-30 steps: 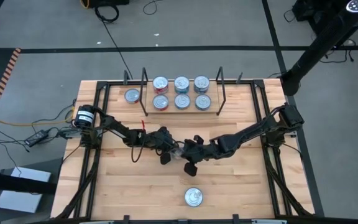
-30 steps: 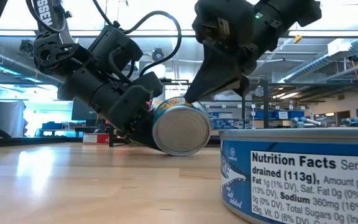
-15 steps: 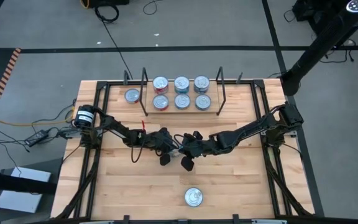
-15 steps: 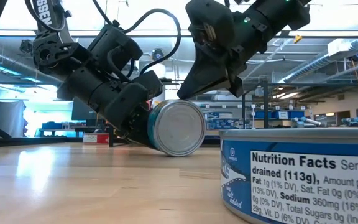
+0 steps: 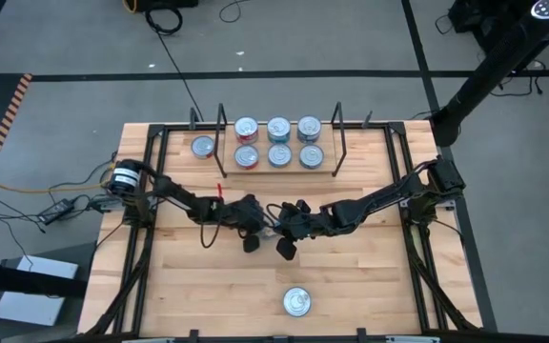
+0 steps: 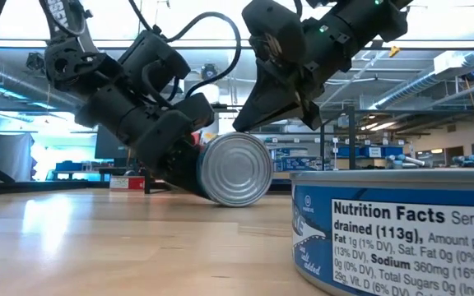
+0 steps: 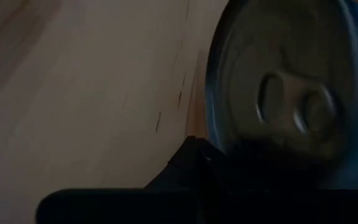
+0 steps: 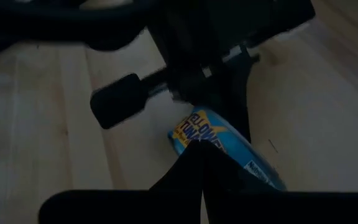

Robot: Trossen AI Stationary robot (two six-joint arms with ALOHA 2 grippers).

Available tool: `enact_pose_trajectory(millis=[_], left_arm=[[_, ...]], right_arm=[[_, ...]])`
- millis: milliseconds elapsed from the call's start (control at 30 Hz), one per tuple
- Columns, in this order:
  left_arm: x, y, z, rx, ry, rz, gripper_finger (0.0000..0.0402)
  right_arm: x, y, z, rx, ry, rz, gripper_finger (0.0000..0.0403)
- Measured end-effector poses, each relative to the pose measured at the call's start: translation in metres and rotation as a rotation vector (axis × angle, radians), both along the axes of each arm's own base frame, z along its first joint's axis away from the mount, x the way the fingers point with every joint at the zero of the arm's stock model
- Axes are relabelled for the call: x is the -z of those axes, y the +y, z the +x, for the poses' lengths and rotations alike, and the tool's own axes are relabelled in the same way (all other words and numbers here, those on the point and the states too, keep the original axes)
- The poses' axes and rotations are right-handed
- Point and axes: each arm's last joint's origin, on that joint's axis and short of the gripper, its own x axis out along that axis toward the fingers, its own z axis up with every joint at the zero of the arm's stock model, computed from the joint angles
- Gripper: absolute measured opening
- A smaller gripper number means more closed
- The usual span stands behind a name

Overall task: Stack canned seafood by type on shelf
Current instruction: Stack the light blue tuna can on top of the other light blue tuna can

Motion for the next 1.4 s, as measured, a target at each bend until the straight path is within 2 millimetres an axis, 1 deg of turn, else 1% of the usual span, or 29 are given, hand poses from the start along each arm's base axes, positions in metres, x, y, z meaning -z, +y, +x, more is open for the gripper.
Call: enact_pose_trajectory(millis=[133,233,300,400,500,600,667,767,833,1033,1167,1300,1400], left_arm=[[-0.01,0.001,-0.008,0.006,0.053,0.018,0.0005],[-0.026,0.002,-0.016,0.008,0.073,0.062,0.0005],[-0.037,0.003,-0.021,0.002,0.079,0.07,0.0005],[-0.049,0.001,-0.03,0.011,0.101,0.073,0.0005],[-0.06,-0.003,-0.033,0.038,0.07,0.061,0.0005],[-0.063,-0.006,-0.032,0.047,0.044,0.059,0.0005],[-0.064,-0.007,-0.031,0.047,0.023,0.055,0.0005],[-0.065,-0.007,-0.027,0.044,-0.013,0.05,0.0005],[-0.068,-0.007,-0.026,0.039,-0.042,0.053,0.0005],[-0.072,-0.006,-0.023,0.006,-0.094,0.064,0.0007],[-0.075,-0.006,-0.021,-0.028,-0.101,0.024,0.0022],[-0.078,-0.007,-0.019,-0.068,-0.114,-0.038,0.0047],[-0.077,-0.007,-0.019,-0.073,-0.106,-0.044,0.0069]], right_arm=[[0.0,0.0,0.0,0.007,-0.005,-0.011,0.0009],[-0.002,-0.001,0.0,0.007,-0.011,-0.014,0.0009],[-0.005,-0.001,-0.001,0.009,-0.016,-0.017,0.0009],[-0.015,-0.001,-0.005,0.008,-0.03,-0.017,0.0009],[-0.02,0.002,-0.01,-0.043,-0.011,-0.038,0.0009],[-0.017,0.005,-0.012,-0.12,0.027,-0.054,0.0009],[-0.01,0.006,-0.011,-0.151,0.05,-0.044,0.0009],[0.007,0.001,-0.011,-0.127,0.136,-0.04,0.0009],[0.011,-0.001,-0.011,-0.093,0.154,-0.037,0.0009],[0.009,-0.003,-0.008,-0.033,0.115,-0.067,0.0009],[0.007,-0.003,-0.008,-0.03,0.104,-0.064,0.0016],[0.007,-0.005,-0.008,-0.006,0.11,-0.065,0.0036],[0.008,-0.006,-0.009,0.006,0.112,-0.096,0.0063]])
